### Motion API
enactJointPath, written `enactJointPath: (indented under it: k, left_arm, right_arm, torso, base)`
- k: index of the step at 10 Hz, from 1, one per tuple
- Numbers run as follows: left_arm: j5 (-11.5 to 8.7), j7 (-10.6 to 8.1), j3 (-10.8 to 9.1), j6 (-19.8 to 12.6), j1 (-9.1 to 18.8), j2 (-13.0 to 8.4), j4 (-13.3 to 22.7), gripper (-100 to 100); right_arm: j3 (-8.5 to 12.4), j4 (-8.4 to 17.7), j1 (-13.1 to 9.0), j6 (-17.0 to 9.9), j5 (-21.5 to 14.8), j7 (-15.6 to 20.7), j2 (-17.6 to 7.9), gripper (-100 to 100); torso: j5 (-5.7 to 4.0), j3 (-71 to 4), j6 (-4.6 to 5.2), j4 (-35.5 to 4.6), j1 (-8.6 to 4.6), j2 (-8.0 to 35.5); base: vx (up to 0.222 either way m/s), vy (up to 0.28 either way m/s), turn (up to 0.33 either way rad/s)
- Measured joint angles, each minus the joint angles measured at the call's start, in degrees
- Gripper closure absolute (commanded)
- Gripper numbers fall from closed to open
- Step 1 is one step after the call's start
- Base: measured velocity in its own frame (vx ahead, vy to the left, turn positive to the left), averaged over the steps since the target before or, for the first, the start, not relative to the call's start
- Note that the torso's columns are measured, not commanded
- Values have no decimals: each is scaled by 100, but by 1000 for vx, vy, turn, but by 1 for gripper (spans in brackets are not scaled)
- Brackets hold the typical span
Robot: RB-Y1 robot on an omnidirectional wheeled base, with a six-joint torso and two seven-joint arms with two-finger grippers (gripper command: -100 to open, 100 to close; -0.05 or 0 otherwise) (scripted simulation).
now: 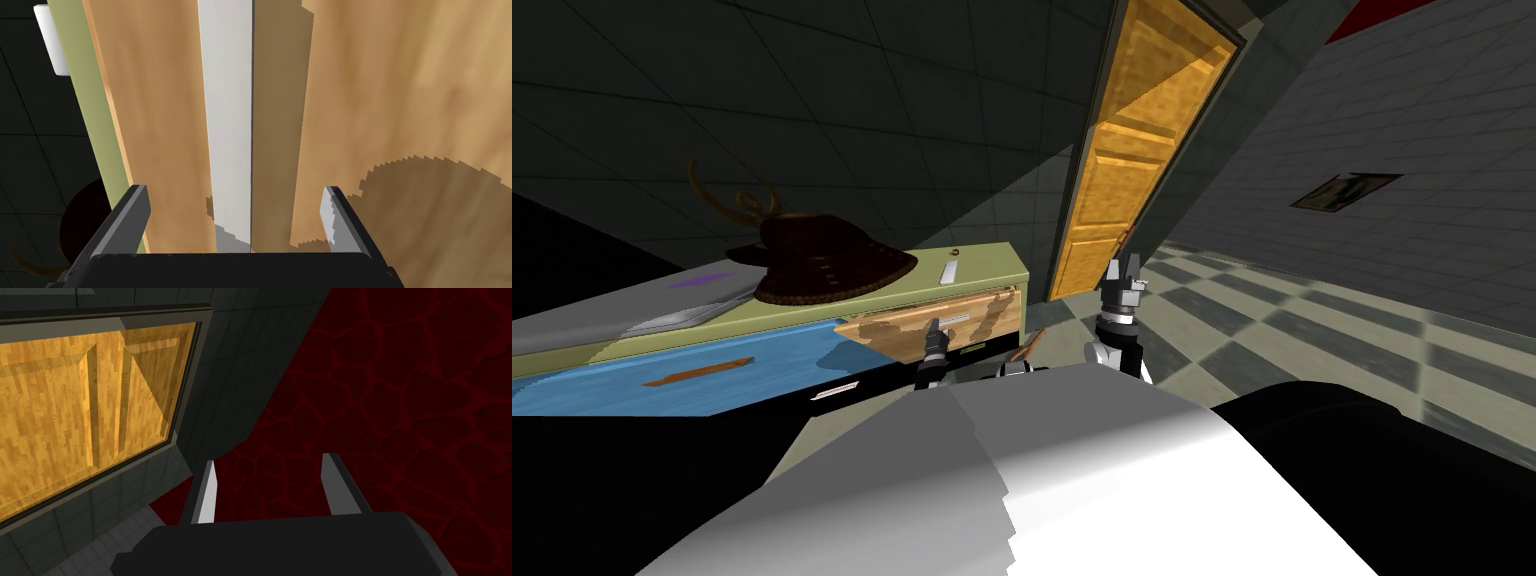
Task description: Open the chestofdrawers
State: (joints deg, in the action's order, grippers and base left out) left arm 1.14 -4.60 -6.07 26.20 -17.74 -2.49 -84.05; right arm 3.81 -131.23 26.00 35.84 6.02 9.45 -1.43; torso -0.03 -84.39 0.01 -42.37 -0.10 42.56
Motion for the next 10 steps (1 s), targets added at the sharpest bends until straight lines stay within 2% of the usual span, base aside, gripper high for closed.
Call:
enactJointPath:
  k: [2, 3, 10]
  left_arm:
    - [-5, -7, -11, -71, 1, -2, -77, -100]
    - [-6, -10, -13, -92, 3, -3, -89, 100]
    - [12, -66, 72, -186, -243, -14, -319, 100]
  right_arm:
    - [0, 0, 1, 0, 0, 0, 0, 0]
    - [1, 0, 1, 0, 0, 0, 0, 0]
    - [0, 0, -1, 0, 0, 0, 0, 0]
  torso:
    - [5, -31, 0, 13, 18, -50]
    - [5, -29, -1, 14, 14, -41]
    - [-17, -25, -3, -11, 1, -35]
  base:
    - [54, 9, -14]
    - [0, 0, 0]
    - [-147, -34, 10]
